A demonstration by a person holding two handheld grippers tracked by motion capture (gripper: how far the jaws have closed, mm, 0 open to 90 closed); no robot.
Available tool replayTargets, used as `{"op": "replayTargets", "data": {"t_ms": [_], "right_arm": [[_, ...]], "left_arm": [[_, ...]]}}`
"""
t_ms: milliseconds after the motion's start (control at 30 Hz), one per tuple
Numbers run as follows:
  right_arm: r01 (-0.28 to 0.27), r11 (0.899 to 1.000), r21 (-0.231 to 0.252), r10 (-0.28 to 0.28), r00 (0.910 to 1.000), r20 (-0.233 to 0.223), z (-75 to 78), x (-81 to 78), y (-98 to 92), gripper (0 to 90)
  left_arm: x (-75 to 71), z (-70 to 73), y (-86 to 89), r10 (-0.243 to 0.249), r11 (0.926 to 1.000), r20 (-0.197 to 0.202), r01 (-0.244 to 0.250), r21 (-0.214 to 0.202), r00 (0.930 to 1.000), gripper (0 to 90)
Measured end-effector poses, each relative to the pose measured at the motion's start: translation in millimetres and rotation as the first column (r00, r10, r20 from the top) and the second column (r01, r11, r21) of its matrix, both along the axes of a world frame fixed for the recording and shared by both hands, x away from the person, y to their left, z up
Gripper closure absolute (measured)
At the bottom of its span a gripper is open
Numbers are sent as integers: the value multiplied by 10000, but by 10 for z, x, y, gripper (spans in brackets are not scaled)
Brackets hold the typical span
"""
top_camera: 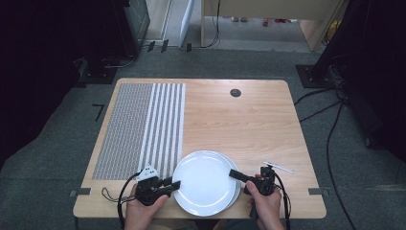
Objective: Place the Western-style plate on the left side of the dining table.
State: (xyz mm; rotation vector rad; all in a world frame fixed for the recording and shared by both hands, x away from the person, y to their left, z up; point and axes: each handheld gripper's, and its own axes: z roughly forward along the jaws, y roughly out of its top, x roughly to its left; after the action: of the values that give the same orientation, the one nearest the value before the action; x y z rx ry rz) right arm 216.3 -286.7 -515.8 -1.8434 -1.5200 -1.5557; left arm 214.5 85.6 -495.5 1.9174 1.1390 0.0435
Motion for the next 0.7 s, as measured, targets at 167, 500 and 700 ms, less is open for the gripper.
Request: {"op": "replayTargets", "data": {"t_ms": [167,500,700], "right_arm": [[-113,9999,113,112,9999,54,92,69,36,888],[-455,9987,231,443,9978,491,352,390,328,888],[-712,9967,392,691,9962,531,428,570,538,887]], "left_arm": [[51,108,74,199,9992,196,-192,-344,9996,657],[202,348,332,923,9948,451,-901,-483,9947,673],[292,478,530,1298,9909,509,-1277,-425,9902,679]]}}
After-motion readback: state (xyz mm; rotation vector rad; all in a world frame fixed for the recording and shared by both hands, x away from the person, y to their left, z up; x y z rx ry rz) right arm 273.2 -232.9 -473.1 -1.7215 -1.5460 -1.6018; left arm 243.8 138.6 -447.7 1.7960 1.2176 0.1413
